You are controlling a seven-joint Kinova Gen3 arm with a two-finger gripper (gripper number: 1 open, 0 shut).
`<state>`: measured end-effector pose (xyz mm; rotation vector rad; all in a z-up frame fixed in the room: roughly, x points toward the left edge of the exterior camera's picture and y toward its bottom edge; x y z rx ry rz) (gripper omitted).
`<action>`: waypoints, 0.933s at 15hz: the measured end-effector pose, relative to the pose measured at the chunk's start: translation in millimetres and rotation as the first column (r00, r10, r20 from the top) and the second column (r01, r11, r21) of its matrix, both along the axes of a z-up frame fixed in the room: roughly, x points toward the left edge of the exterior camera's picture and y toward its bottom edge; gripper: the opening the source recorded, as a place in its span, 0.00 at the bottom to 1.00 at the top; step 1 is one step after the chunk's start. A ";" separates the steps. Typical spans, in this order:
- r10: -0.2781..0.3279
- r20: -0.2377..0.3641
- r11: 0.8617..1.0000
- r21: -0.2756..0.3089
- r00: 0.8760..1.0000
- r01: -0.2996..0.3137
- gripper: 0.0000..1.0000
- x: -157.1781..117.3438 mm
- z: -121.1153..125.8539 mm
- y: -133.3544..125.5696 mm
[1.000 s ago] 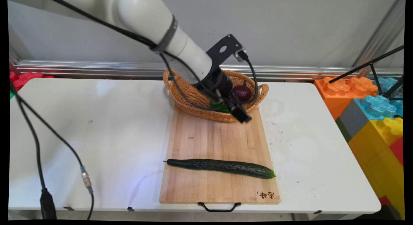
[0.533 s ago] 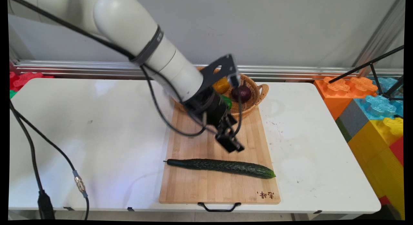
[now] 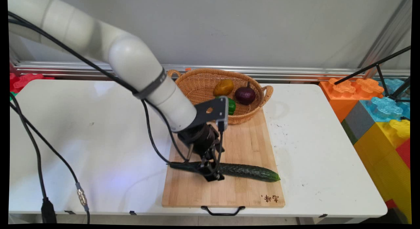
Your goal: Pick up the cucumber from the cutting board
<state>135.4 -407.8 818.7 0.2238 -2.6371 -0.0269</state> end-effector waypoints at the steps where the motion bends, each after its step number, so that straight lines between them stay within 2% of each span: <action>1: -0.006 0.007 1.000 -0.001 1.000 0.006 1.00 0.7 -4.9 -0.2; 5: -0.028 0.034 0.999 -0.021 0.999 0.029 1.00 2.4 -27.6 -3.5; 12: -0.052 0.056 0.997 -0.051 0.997 0.055 1.00 2.0 -45.7 -5.7; 13: -0.054 0.055 0.997 -0.053 0.997 0.057 0.00 0.8 -47.3 -5.8; 14: -0.056 0.050 0.997 -0.056 0.997 0.059 0.00 -1.1 -47.8 -6.0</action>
